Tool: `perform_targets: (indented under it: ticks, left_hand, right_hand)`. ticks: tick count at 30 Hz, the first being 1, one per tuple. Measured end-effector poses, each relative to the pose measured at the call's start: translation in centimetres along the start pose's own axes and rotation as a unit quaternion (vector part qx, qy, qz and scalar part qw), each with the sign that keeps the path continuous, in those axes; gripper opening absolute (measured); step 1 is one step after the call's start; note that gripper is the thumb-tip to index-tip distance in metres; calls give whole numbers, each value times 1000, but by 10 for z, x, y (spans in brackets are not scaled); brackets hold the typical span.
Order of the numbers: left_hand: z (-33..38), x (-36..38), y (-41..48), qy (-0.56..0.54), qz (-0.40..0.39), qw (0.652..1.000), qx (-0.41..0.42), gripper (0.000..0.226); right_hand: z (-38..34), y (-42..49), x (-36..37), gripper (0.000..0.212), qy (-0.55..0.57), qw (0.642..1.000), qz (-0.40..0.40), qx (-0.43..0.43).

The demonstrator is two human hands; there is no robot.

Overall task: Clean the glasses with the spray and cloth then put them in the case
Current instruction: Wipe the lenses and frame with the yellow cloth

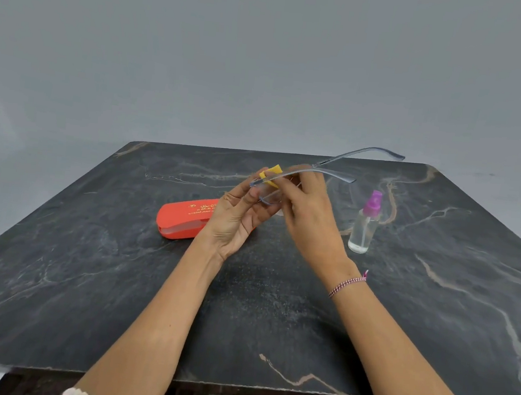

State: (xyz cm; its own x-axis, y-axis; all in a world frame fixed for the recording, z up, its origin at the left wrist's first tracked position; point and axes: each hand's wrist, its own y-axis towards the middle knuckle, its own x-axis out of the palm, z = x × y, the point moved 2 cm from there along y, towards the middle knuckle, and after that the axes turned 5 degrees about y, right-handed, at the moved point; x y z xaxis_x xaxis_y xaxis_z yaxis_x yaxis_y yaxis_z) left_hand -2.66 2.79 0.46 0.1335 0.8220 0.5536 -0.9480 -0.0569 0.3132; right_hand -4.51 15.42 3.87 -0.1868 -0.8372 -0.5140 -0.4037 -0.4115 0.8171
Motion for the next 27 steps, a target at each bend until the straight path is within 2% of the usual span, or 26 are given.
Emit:
perform_targets:
  ticks: [6, 11, 16, 21, 24, 27]
  left_hand:
    - [2, -4, 0, -11, -12, 1000, -8, 51]
    - [0, -1, -1, 14, -29, 999, -22, 51]
    - [2, -4, -1, 0, -31, 999, -12, 49]
    - [0, -3, 1, 12, -35, 999, -16, 50]
    - [1, -6, 2, 6, -17, 1000, -13, 53]
    - [4, -9, 2, 7, 2, 1000, 1, 55]
  right_hand:
    - [-11, -2, 1, 43, 45, 999, -29, -12]
    - [-7, 3, -6, 45, -14, 1000, -3, 9]
    - [-13, 0, -2, 41, 32, 999, -7, -26]
    - [-8, 1, -2, 40, 7, 1000, 24, 4]
    - [-10, 0, 2, 35, 69, 997, -20, 8]
    - [-7, -4, 7, 32, 53, 997, -38, -33]
